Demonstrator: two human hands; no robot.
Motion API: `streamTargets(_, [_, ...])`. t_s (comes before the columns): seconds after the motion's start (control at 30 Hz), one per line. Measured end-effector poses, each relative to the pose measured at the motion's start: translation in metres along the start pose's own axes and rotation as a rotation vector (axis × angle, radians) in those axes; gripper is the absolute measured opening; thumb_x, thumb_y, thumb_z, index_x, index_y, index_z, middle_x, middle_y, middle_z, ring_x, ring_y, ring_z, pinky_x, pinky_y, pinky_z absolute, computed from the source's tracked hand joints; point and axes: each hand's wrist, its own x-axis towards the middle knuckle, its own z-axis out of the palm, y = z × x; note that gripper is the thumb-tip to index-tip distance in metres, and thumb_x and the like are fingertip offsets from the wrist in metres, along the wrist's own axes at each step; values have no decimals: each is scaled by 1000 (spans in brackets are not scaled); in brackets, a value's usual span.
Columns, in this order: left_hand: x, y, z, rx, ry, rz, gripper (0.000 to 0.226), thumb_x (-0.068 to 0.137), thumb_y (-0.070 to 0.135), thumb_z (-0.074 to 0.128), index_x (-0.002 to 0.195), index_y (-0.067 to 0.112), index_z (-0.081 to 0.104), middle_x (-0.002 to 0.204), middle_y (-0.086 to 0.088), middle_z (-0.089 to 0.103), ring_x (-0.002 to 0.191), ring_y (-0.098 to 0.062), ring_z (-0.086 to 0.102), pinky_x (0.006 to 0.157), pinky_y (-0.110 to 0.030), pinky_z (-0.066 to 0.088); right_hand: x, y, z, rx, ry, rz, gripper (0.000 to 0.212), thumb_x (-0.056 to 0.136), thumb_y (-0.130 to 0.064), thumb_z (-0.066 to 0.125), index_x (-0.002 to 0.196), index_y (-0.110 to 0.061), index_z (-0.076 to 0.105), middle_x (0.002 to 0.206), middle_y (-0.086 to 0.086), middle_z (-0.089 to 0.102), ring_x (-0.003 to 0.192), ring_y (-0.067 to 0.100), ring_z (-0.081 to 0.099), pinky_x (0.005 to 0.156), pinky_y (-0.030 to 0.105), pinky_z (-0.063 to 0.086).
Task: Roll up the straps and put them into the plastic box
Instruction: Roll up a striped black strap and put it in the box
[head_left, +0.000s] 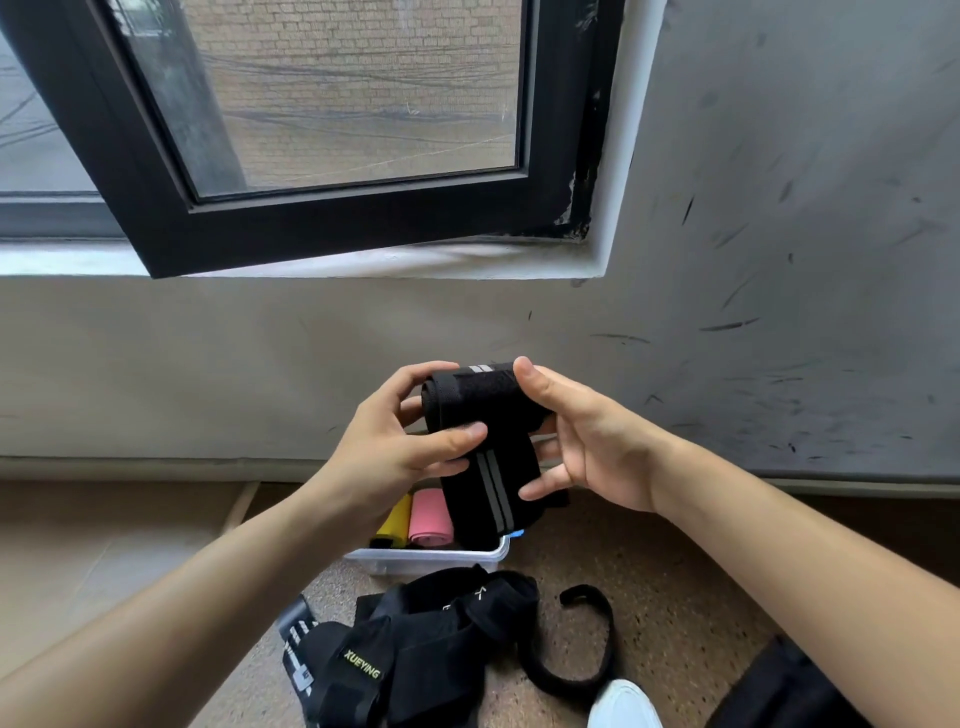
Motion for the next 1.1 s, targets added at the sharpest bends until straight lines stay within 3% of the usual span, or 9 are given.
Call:
streamTargets(0.1, [1,-1,2,63,-29,25,59,78,-3,80,128,25,63,116,-5,70,88,-16,74,65,-30,59,0,0,0,21,55,-19,49,91,-57,61,128,-25,63,121,5,67,92,24,73,64,36,58])
streamTargets(0.2, [3,0,-1,47,-56,-14,74,72,-7,86,132,29,62,125,-7,68,92,-19,75,62,-30,59,2,2,-1,71,66,-51,41,91,-44,67,126,-24,62,112,2,68,89,22,72,66,35,58])
streamTargets(0.3, [3,1,-4,57,-84,-104,70,68,15,85,132,31,61,126,-6,72,105,-23,75,66,-33,59,3,2,-4,141,67,-102,46,86,-37,72,129,-25,59,108,2,70,91,25,73,71,39,59])
streamTargets(0.57, [1,9,-5,48,-109,-301,62,80,62,73,131,27,64,122,-8,75,91,-26,75,67,-29,59,4,11,-3,18,121,-267,55,89,-8,74,136,-32,56,138,6,56,105,33,74,71,45,62])
streamTargets(0.7, [1,6,-5,22,-32,-251,44,84,55,71,119,28,66,102,1,73,74,-19,73,53,-21,52,5,16,1,-156,125,-353,64,86,0,78,136,-33,55,127,10,61,99,25,74,63,40,62])
streamTargets(0.8, [3,3,-9,7,-14,-202,49,78,43,83,121,24,67,101,2,70,71,-19,71,52,-20,50,5,20,1,-243,121,-351,68,84,4,78,137,-33,56,124,6,62,99,25,73,62,42,62])
streamTargets(0.87, [4,1,-13,-4,-20,-167,50,75,39,81,120,23,67,106,1,72,81,-23,74,62,-26,55,4,19,-1,-202,76,-290,61,86,-2,78,135,-33,59,123,8,63,97,28,74,64,42,62])
streamTargets(0.97, [7,-4,-19,-16,-28,-102,47,74,29,83,117,25,67,107,-4,75,97,-31,75,86,-47,59,3,15,-1,-47,-18,-141,42,92,-36,70,132,-27,62,121,12,68,100,29,73,67,40,60])
streamTargets(1.1, [6,-11,-20,32,-29,-18,48,73,20,85,118,24,67,110,-11,73,102,-33,74,86,-59,59,8,16,-1,-75,13,-82,48,87,-56,60,126,-29,67,118,7,72,103,27,73,75,43,61])
